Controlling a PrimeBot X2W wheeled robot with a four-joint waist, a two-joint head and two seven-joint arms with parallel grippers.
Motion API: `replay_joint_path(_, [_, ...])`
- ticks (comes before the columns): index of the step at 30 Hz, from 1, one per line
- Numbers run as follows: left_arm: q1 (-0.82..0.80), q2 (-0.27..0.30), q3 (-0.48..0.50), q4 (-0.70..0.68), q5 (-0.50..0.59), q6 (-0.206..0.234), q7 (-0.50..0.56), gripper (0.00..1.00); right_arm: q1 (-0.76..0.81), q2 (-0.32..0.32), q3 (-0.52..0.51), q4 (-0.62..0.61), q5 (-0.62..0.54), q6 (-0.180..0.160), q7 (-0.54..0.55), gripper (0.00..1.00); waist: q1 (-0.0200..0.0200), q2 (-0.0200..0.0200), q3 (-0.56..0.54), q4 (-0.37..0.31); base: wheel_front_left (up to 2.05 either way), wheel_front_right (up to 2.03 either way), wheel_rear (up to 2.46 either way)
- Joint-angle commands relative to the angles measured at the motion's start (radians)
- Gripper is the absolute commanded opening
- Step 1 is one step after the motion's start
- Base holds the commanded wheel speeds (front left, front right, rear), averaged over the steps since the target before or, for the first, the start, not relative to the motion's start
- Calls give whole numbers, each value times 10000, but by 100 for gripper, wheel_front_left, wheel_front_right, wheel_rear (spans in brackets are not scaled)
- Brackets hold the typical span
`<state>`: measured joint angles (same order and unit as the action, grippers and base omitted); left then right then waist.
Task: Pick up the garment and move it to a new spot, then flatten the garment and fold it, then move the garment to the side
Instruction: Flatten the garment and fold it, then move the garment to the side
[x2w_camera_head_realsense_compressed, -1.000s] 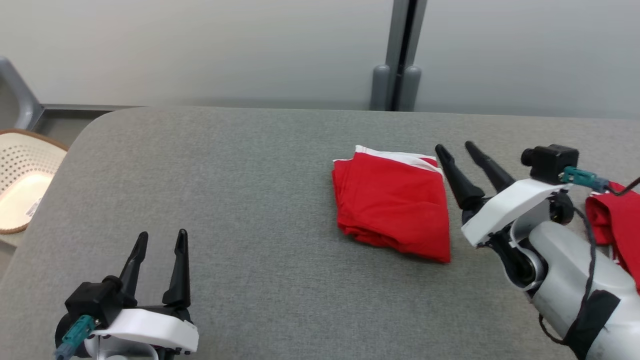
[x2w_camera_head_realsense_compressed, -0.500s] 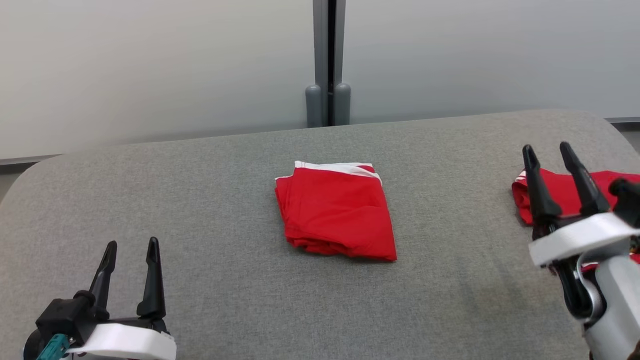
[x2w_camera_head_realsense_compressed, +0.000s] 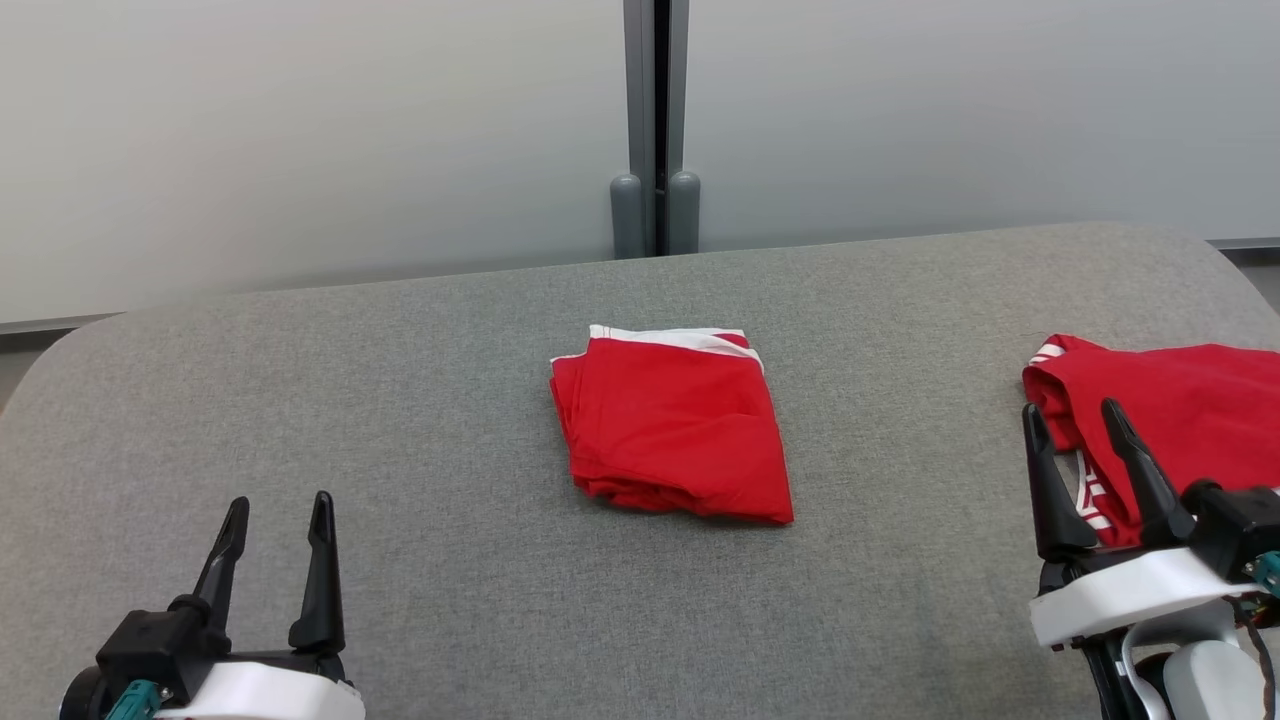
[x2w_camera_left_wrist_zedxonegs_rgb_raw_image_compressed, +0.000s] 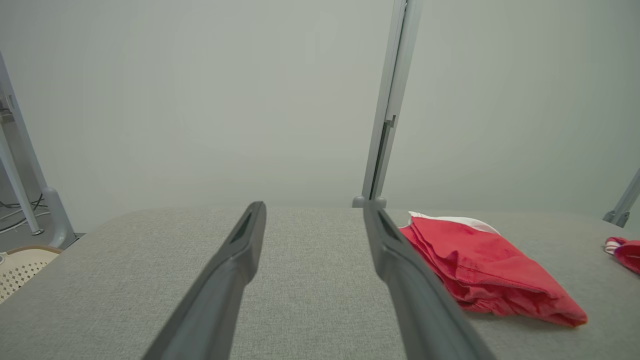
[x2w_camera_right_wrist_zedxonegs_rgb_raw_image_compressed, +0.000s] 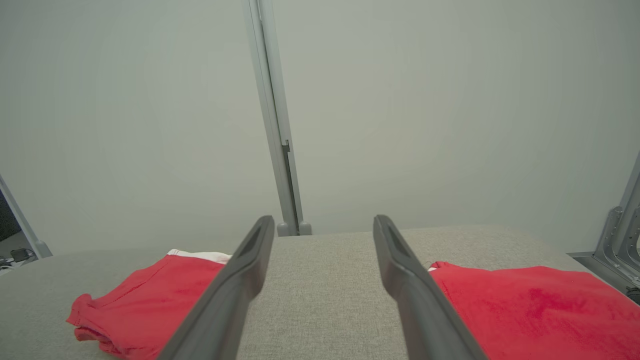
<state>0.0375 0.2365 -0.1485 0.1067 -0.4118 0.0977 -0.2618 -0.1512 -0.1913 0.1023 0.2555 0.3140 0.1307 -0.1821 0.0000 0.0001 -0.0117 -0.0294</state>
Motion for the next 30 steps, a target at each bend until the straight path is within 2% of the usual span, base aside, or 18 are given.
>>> replay_joint_path(1, [36, 51, -32, -13, 102, -13, -29, 100, 155, 53, -111, -181, -107, 0, 132, 100, 0, -1, 1, 14, 0, 0, 0])
replay_joint_path(8, [-15, 107, -147, -124, 147, 61, 75, 100, 450, 235, -326, -679, -369, 0, 585, 100, 0, -1, -11, 97, 0, 0, 0])
replay_joint_path(16, [-103, 195, -129, -194, 43, 162, 295, 100, 207, 449, -428, -441, -208, 0, 1194, 100, 0, -1, 20, 343, 0, 0, 0])
replay_joint_path(23, [-694, 290, -297, -151, -64, -45, 815, 100, -1078, 398, -187, 715, -14, 0, 2792, 100, 0, -1, 473, 739, 0, 0, 0])
replay_joint_path(30, [-1421, 81, -635, -55, -86, -243, 925, 100, -3206, 186, 349, 2561, 1113, 0, 4690, 100, 0, -1, 1231, 1544, 0, 0, 0])
